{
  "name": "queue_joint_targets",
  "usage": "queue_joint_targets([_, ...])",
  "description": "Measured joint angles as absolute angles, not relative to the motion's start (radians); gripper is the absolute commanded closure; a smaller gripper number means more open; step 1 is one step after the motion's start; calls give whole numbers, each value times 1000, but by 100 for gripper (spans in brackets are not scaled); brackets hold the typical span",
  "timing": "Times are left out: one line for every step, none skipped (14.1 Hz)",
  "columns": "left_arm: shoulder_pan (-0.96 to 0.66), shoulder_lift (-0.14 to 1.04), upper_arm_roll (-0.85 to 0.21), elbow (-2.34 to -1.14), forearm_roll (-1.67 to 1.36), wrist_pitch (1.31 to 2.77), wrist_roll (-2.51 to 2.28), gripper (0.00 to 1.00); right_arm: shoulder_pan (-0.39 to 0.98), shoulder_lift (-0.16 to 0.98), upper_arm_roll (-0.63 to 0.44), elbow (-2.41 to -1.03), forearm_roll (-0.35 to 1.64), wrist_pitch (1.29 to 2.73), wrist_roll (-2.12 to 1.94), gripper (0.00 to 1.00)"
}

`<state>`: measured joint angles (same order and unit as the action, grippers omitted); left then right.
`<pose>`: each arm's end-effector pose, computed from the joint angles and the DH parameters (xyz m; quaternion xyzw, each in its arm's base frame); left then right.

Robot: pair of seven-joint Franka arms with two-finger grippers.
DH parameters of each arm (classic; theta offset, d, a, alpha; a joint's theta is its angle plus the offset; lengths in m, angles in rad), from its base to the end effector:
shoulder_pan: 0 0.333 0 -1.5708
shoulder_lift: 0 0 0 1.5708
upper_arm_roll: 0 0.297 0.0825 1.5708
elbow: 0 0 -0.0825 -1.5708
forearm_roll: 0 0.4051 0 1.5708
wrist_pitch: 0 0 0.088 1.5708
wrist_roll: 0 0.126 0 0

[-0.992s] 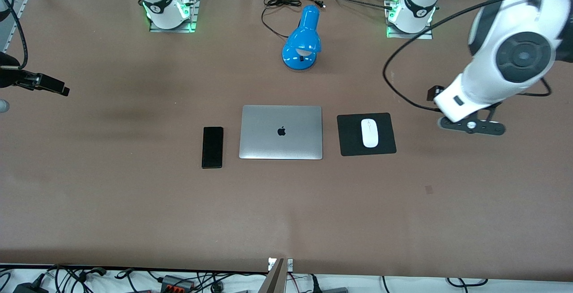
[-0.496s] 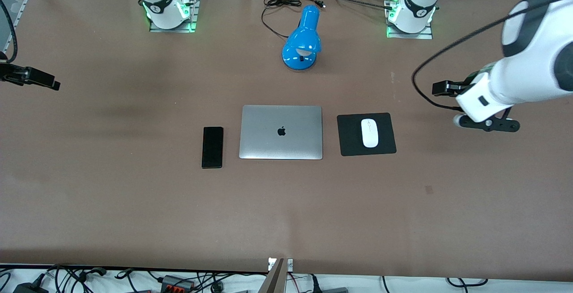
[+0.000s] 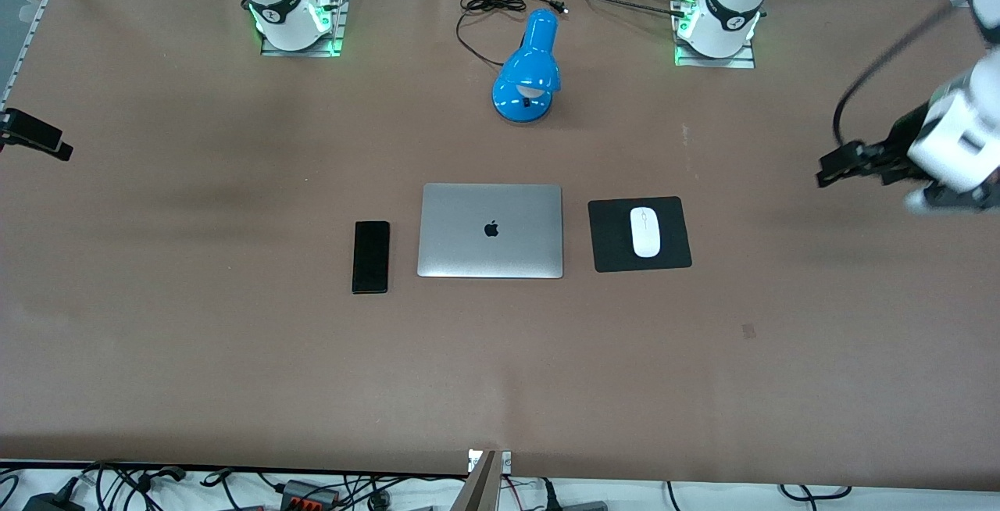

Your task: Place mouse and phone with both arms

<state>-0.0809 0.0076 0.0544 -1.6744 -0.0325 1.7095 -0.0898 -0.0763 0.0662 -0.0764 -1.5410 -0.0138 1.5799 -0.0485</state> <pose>0.5876 -0.0193 0.5429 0.9992 0.0337 0.0128 0.0167 0.5873 -0.0909 0.5634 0.9985 -0.0519 -0.0144 0.0080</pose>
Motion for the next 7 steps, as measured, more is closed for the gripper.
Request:
queue_joint_targets([-80, -40, 51, -1727, -26, 1730, -89, 0, -76, 66, -68, -1541, -14, 1579, -49, 0])
queue_joint_targets([-74, -68, 41, -1764, -20, 1742, -87, 0, -76, 68, -62, -1541, -14, 1578, -49, 0])
queue_joint_targets([-59, -80, 21, -1783, -19, 1750, -84, 0, -76, 70, -58, -1541, -14, 1577, -49, 0])
queue_joint_targets([-44, -82, 4, -1792, -19, 1756, -83, 0, -76, 71, -57, -1541, -14, 1576, -49, 0])
queue_joint_targets([-34, -82, -5, -1798, -19, 1760, -83, 0, -76, 71, -57, -1541, -14, 1573, -49, 0])
queue_joint_targets([-28, -81, -8, -1802, -19, 1762, -83, 0, -77, 71, -57, -1541, -14, 1571, -49, 0])
queue_joint_targets([-25, -81, -8, -1803, -19, 1762, -83, 0, -77, 71, -57, -1541, -14, 1570, -49, 0])
